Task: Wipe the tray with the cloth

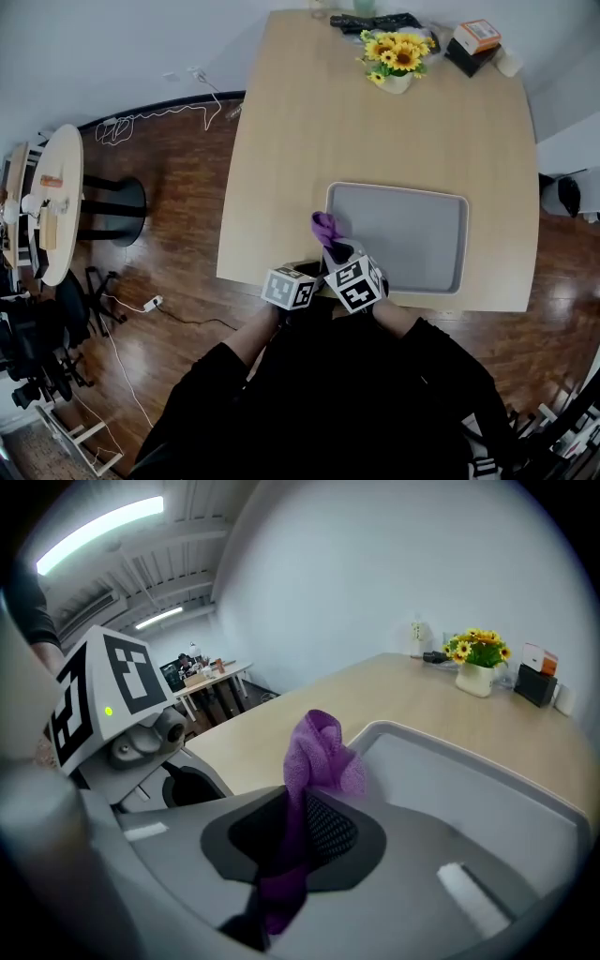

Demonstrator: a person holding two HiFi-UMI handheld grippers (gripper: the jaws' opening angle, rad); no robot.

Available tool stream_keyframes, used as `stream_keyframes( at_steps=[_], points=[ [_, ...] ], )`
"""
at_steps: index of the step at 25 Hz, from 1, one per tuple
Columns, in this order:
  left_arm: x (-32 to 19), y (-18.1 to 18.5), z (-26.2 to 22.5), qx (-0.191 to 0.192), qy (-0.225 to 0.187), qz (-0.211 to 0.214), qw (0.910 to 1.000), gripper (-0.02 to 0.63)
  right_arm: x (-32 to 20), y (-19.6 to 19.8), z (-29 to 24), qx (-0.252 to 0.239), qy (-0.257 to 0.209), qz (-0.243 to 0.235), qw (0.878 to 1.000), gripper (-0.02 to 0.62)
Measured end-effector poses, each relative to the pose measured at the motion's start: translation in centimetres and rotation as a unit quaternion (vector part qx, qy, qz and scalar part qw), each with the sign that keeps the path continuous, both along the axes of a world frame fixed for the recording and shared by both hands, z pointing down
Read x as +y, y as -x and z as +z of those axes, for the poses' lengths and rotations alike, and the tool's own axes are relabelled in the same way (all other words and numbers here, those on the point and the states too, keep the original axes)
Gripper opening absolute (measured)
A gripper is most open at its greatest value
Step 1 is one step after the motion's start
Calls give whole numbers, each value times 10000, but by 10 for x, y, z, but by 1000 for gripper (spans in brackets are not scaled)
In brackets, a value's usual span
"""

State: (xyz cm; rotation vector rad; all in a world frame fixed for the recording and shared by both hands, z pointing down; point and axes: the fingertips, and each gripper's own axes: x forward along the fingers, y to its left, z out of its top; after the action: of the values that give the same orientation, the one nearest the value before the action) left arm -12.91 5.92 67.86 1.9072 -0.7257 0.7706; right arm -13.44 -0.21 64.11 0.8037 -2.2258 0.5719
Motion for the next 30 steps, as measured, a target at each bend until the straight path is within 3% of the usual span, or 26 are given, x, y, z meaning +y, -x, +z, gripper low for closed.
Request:
stream_keyframes(
  at_steps=[4, 8, 15, 23, 27, 30],
  points=[
    [1, -1, 2, -32, 24, -26, 10000, 129, -4, -23, 0, 61, -15, 134, 9999, 49],
    [1, 1, 2, -53, 2, -106, 9999, 129, -5, -71, 2, 98, 79, 485, 9987, 49],
    [1, 5, 0, 26, -46, -173, 9998, 129, 5, -185, 2, 399, 50, 1091, 9932, 49],
    [1, 0, 1, 0, -65, -288, 9996, 129, 17, -325, 5, 780, -10, 1964, 9774, 51],
    [1, -2, 0, -10, -79, -358, 9993, 129, 19, -348, 3, 793, 19, 2177, 9728, 51],
    [2, -4, -1, 1, -86, -368, 9993, 129, 22, -330, -1, 834, 6, 2089, 9744, 49]
  ],
)
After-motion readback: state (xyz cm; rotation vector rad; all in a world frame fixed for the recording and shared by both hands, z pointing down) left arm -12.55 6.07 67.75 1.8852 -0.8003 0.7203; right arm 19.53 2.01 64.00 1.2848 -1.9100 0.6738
